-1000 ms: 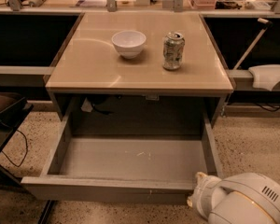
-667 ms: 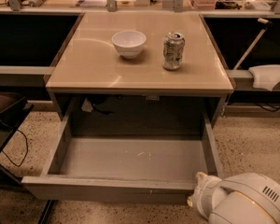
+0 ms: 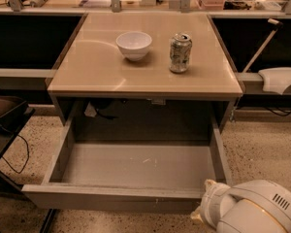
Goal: Open top drawer
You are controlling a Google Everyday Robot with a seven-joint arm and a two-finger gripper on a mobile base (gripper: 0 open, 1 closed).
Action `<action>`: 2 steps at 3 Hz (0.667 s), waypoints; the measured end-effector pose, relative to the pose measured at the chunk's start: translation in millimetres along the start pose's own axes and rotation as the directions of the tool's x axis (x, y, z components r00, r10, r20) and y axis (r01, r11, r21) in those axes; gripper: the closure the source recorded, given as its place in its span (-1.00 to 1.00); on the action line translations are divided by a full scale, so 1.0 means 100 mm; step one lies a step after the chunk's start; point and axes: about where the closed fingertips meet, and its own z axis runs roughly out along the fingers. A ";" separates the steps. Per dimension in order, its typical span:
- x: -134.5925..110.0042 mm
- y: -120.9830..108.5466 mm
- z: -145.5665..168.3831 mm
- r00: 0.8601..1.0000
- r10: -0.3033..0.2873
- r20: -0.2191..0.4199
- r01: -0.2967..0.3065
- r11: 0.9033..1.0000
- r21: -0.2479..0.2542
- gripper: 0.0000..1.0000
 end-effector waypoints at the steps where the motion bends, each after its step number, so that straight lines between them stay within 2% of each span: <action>1: 0.00 0.00 0.00 1.000 0.000 0.000 0.000 1.000 0.000 -1.00; 2: 0.00 0.00 0.00 1.000 0.000 0.000 0.000 1.000 0.000 -1.00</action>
Offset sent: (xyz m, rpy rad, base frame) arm 0.0000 0.0000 0.0000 0.0000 0.0000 0.0000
